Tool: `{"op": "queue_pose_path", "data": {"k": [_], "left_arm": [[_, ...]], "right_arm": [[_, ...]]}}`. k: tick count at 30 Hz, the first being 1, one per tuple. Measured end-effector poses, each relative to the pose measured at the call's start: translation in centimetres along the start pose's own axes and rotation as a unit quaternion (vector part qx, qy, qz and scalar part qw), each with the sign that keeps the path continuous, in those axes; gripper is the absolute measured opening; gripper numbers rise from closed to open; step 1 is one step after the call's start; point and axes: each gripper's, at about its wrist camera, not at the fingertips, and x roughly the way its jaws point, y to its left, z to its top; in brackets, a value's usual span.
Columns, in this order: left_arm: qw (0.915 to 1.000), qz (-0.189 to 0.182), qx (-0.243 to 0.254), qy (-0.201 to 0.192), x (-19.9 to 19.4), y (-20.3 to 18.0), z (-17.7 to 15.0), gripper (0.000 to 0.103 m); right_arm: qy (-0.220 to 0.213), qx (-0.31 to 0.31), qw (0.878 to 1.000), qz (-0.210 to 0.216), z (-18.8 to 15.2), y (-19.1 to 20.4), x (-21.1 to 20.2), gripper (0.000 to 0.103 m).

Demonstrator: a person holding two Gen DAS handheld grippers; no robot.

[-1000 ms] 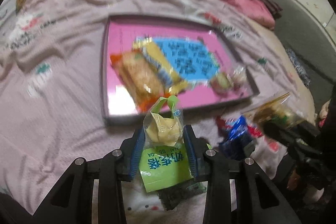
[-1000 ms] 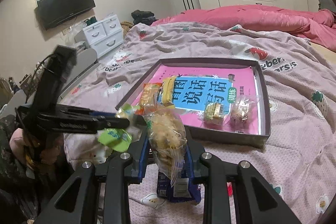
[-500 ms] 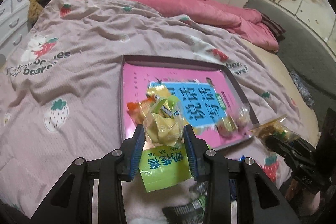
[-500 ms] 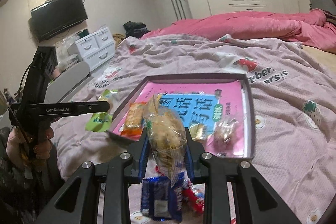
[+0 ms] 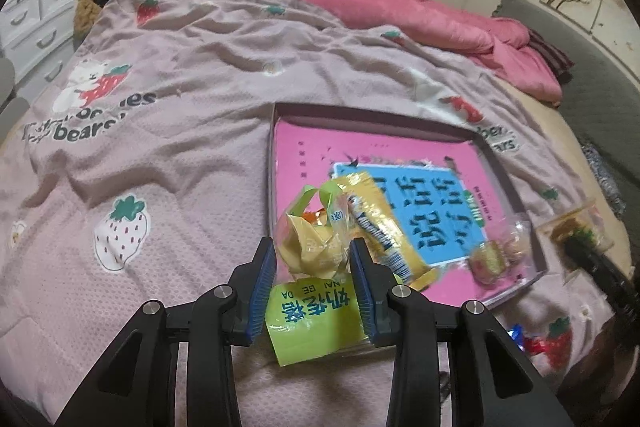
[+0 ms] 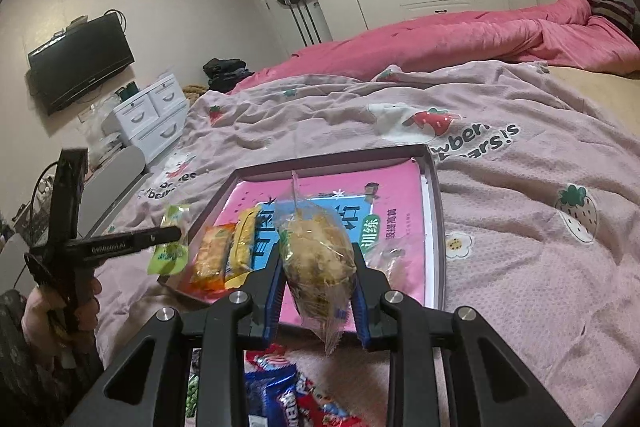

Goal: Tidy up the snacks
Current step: 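Carry the green-labelled bag with the left gripper while the right carries the cracker bag to the tray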

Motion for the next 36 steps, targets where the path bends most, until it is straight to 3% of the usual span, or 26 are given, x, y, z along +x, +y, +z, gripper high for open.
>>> {"op": "queue_pose_path", "data": {"k": [8, 16, 28, 36], "left_arm": [[0.9997, 0.008, 0.021, 0.008, 1.4, -0.7, -0.8, 0.039], [0.9995, -0.01, 0.027, 0.015, 1.9, -1.4, -1.1, 0.039], [0.9988, -0.032, 0.035, 0.014, 2.4, -2.6, -1.2, 0.039], [0.9989, -0.035, 0.029, 0.011, 2.3, -2.5, -1.1, 0.039]], "right_arm": [[0.012, 0.012, 1.0, 0.002, 0.1, -0.8, 1.3, 0.03], [0.036, 0.011, 0.999, 0.017, -0.1, -0.7, 3.0, 0.03], [0.07, 0.038, 0.994, 0.068, -0.9, -0.9, 5.4, 0.03], [0.073, 0.042, 0.995, 0.052, -1.1, -1.3, 6.0, 0.03]]}}
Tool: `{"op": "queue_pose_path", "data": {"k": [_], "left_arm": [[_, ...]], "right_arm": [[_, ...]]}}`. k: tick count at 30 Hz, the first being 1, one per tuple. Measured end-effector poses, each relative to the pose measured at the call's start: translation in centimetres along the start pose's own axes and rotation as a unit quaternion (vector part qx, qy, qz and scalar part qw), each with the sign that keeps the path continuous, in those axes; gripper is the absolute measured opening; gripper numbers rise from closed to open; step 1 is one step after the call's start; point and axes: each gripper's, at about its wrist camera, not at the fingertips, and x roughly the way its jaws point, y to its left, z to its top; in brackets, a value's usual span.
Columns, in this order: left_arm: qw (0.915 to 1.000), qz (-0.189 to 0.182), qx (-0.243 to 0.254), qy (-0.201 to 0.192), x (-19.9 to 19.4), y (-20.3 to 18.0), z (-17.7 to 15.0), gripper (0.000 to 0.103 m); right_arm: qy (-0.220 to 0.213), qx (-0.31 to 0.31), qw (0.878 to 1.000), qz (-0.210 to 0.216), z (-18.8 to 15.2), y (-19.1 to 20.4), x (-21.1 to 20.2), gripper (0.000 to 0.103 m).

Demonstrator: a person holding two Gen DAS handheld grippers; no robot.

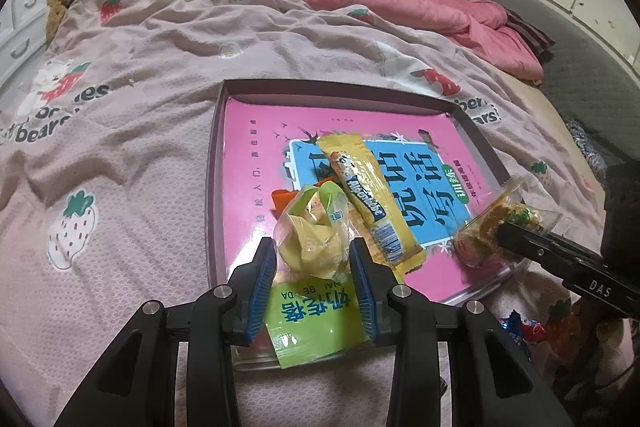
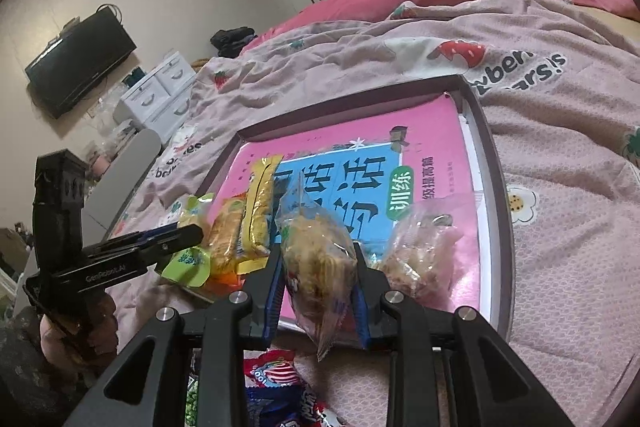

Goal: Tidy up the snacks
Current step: 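Carry the green-labelled bag with the left gripper while the right carries the cracker bag to the tray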

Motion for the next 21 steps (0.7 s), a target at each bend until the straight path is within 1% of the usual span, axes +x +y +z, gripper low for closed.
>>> {"op": "queue_pose_path", "data": {"k": [4, 12, 21], "left_arm": [[1.0, 0.003, -0.004, -0.001, -0.1, 0.4, 0.1, 0.039], [0.9999, 0.007, -0.008, 0.0, 0.0, 0.9, 0.1, 0.039], [0.9999, 0.008, -0.011, 0.002, 0.0, 1.3, 0.1, 0.039]], "right_arm": [[-0.003, 0.005, 1.0, -0.005, 0.1, -0.3, -0.1, 0.03], [-0.005, -0.029, 0.999, -0.037, 0.1, 0.6, -0.3, 0.031], [-0.006, -0.054, 0.996, -0.067, 0.0, 1.2, -0.7, 0.036]]}}
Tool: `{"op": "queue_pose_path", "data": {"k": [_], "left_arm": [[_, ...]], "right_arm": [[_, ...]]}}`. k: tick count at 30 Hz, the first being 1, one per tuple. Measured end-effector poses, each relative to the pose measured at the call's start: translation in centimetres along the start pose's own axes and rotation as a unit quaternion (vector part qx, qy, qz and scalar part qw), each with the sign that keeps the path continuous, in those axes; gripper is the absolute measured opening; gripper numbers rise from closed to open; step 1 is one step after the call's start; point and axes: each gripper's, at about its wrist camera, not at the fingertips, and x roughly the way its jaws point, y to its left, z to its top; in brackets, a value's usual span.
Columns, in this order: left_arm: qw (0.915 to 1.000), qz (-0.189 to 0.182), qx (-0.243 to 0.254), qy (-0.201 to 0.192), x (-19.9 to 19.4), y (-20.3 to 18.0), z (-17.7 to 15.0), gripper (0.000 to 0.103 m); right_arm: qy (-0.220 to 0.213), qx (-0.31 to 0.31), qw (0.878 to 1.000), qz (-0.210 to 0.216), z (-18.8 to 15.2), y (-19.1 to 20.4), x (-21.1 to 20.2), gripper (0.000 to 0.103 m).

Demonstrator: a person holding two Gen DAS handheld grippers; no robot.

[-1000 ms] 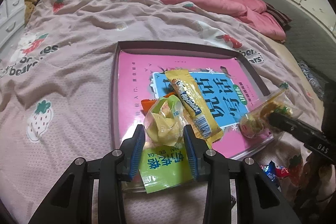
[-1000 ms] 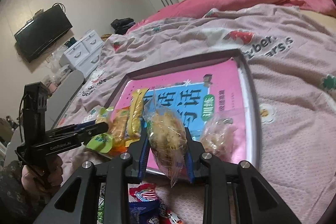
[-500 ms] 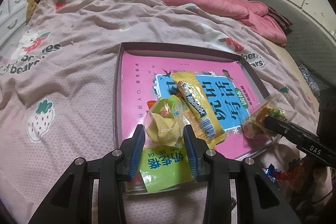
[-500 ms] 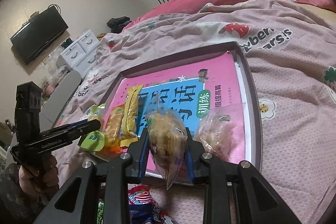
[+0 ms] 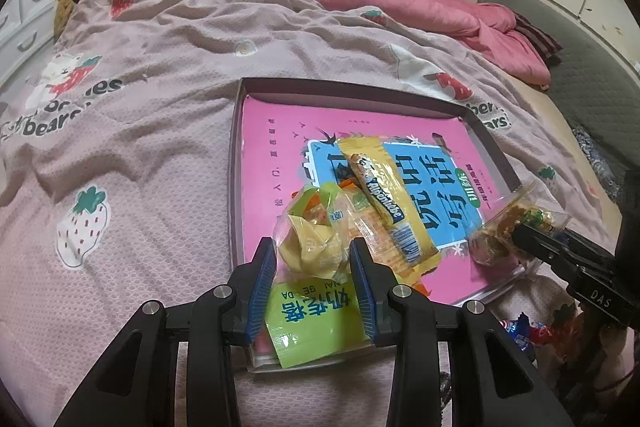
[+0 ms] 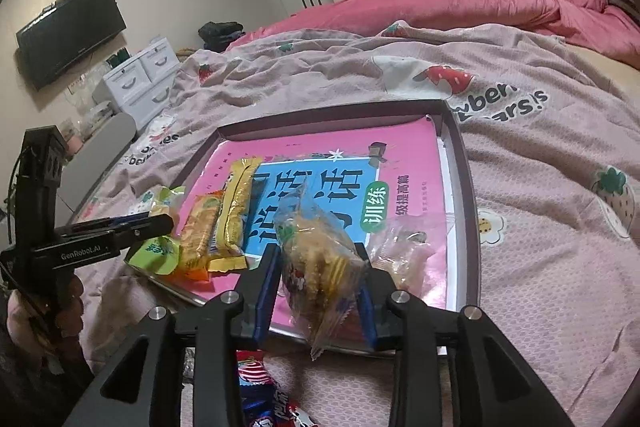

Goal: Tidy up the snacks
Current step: 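Carry the green-labelled bag with the left gripper while the right carries the cracker bag to the tray, then release the green-labelled bag from the left gripper into the tray while the right releases the cracker bag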

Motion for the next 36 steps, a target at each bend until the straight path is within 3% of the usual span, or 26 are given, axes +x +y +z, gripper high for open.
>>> {"op": "queue_pose_path", "data": {"k": [36], "left_arm": [[0.9999, 0.015, -0.002, 0.005, 0.3, 0.6, -0.2, 0.041]], "right_arm": [[-0.009, -0.021, 0.998, -0.06, 0.3, -0.2, -1.1, 0.047]]}}
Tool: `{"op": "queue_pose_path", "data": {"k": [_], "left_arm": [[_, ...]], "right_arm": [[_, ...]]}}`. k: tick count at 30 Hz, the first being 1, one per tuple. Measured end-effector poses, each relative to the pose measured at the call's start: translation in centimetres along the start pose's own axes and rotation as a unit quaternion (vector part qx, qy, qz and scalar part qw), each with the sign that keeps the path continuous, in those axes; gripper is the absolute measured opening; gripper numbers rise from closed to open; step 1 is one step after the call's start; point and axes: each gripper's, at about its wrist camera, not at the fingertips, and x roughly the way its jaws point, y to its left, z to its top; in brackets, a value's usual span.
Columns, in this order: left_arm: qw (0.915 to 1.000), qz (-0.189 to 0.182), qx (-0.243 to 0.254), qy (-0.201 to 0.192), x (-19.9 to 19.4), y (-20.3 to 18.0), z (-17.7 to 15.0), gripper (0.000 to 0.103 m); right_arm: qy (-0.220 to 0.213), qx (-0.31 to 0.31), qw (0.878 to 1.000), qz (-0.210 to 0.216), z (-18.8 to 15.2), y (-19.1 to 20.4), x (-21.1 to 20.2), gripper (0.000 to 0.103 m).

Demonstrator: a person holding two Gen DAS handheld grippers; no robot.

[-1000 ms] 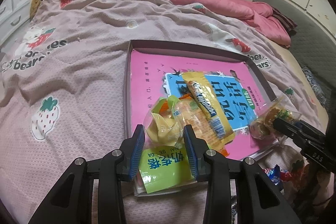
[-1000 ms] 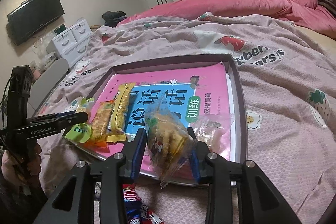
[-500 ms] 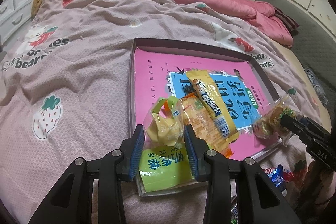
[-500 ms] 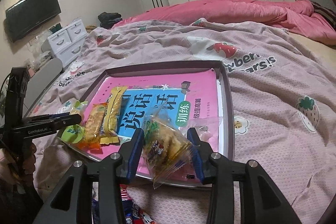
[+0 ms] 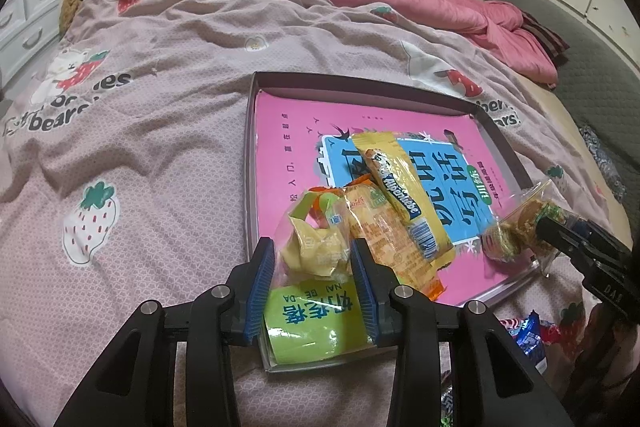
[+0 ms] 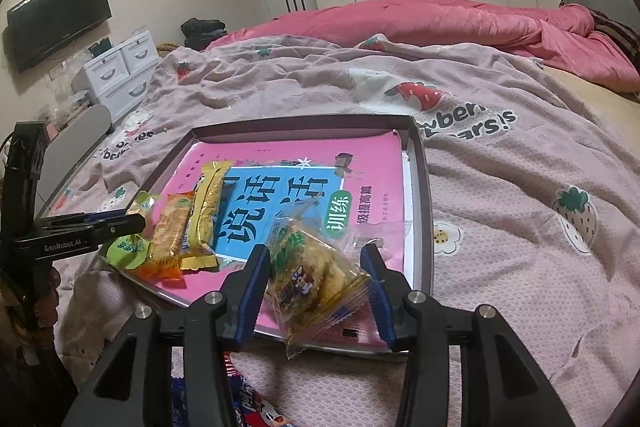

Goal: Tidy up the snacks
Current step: 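Release the green-labelled bag from the left gripper into the tray while the right releases the cracker bag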

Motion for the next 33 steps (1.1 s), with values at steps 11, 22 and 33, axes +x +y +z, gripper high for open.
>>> {"op": "queue_pose_path", "data": {"k": [11, 22, 33], "left_arm": [[1.0, -0.004, 0.003, 0.003, -0.1, -0.2, -0.1, 0.046], [0.9999, -0.012, -0.002, -0.004, -1.1, -0.2, 0.1, 0.055], [0.9998, -0.01, -0.004, -0.019, -3.1, 0.0, 0.2, 0.064]], "right_arm": [[-0.002, 0.017, 1.0, -0.01, 0.1, -0.8, -0.2, 0.052], [-0.018, 0.031, 0.999, -0.012, 0.3, -1.6, -1.2, 0.053], [-0.038, 0.027, 0.999, -0.015, 0.4, -1.3, -2.6, 0.053]]}}
